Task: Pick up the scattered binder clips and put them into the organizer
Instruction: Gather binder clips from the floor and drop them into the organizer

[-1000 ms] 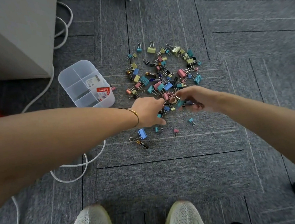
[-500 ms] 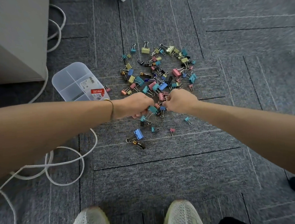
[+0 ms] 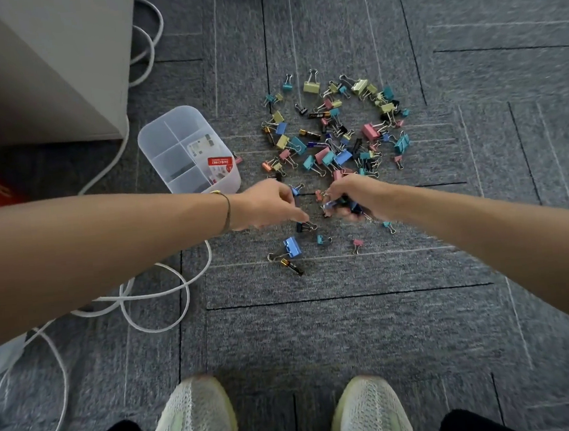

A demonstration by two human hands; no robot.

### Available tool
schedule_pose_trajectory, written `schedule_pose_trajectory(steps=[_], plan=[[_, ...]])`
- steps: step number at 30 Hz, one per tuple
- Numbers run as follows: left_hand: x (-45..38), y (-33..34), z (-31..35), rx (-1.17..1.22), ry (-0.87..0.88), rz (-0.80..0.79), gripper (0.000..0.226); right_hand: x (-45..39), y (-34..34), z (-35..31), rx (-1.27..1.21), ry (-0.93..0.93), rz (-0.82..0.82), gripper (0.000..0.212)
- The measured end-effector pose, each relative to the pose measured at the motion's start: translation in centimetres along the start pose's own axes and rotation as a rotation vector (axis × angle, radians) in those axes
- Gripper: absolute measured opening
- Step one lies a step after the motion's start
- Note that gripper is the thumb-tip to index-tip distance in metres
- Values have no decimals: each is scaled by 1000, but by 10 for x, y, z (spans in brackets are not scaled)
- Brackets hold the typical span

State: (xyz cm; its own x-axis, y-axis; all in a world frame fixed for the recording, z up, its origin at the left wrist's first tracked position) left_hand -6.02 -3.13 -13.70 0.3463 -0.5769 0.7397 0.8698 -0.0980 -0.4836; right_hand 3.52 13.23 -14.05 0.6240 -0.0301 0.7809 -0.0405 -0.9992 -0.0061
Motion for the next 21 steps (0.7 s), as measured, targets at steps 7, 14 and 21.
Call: schedule_pose_trajectory(steps=[7, 14, 21], plan=[[-8, 7, 12, -399, 232, 328, 35, 19, -1, -4, -476, 17, -269, 15], [-16, 19, 17, -818, 334, 288, 37, 14, 1, -10, -350, -34, -220, 24], [-14, 8, 6, -520, 257, 173, 22, 6, 10, -8, -97, -52, 17, 15]])
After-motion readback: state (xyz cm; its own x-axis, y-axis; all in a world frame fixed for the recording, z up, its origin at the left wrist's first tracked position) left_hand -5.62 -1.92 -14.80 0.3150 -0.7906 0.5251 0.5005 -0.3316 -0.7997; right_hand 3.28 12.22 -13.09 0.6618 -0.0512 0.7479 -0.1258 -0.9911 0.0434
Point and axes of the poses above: each hand's wrist, its own x-axis away from the middle knuckle, its own y-axis out of the palm, z = x × y, the point moved 3 cm from there along -x, towards the middle knuckle, and after that the axes turned 12 degrees about -x, right-handed, at the moved point
